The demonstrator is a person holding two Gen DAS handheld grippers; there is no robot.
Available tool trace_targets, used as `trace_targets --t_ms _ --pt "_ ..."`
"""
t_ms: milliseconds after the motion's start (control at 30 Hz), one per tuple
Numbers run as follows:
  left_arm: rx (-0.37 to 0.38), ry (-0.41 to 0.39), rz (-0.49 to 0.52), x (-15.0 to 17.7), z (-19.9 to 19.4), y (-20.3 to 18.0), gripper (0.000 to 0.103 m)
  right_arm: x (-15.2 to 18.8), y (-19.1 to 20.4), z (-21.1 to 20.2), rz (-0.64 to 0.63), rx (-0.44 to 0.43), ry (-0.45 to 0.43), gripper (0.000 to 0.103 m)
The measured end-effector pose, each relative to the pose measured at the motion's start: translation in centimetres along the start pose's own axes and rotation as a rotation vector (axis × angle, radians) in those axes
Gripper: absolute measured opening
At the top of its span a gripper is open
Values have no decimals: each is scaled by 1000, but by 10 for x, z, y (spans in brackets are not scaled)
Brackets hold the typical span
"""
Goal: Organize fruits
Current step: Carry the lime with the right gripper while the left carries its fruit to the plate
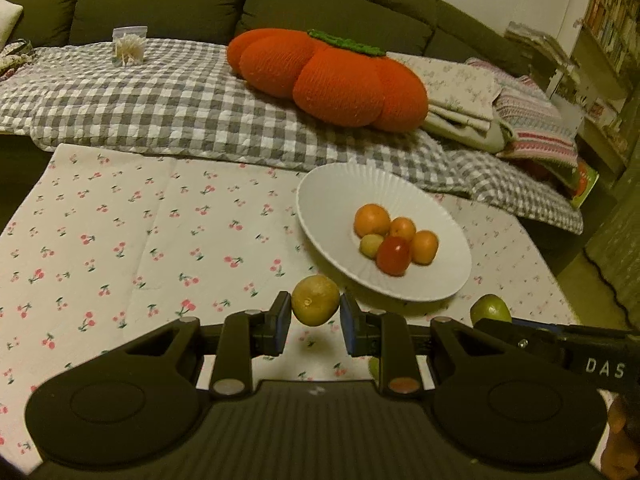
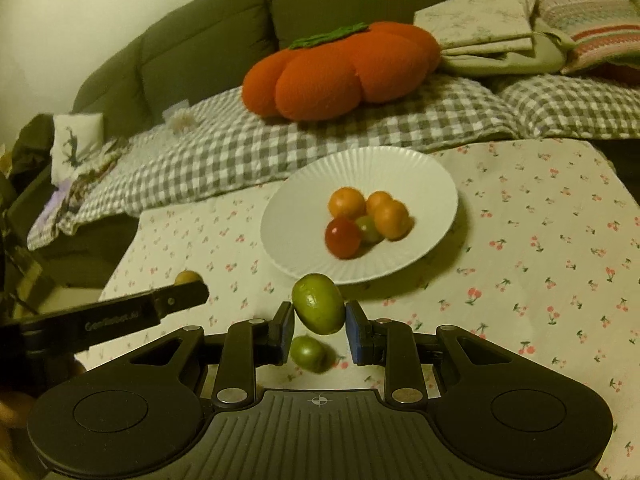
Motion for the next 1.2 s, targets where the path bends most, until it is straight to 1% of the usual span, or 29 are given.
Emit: trace_targets --t_ms 167,233,400,533,733,1000,1133,1200 --pt "25 -6 -34 -5 7 -4 24 -8 -9 -1 38 -4 -8 26" --pt "47 -11 -48 -8 10 -7 24 -10 -11 -2 44 -14 -15 26" --pt "90 -39 -4 -13 17 -22 24 -24 -16 -4 49 -41 -64 26" --pt "104 -44 11 -17 25 -29 25 -32 -29 4 100 -42 -66 26" --pt "90 -49 38 -23 47 -30 25 -35 -43 28 107 -2 -57 26" --pt "73 -22 98 -14 78 -40 25 -25 -52 59 103 27 -25 27" --pt "55 -10 86 -11 87 -36 25 -21 -54 70 106 32 -14 28" --pt "47 -4 79 -10 89 -33 25 -20 -54 72 106 37 -14 30"
Point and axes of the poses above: each gripper's, at about its wrist camera, not at the fingertips, and z roughly the way its jaws point, y to its left, x to its underside, the point moved 10 cm from there along z, roughly the way its jaws point, and after that the axes turned 12 degrees about -y, right-handed, at the moved point
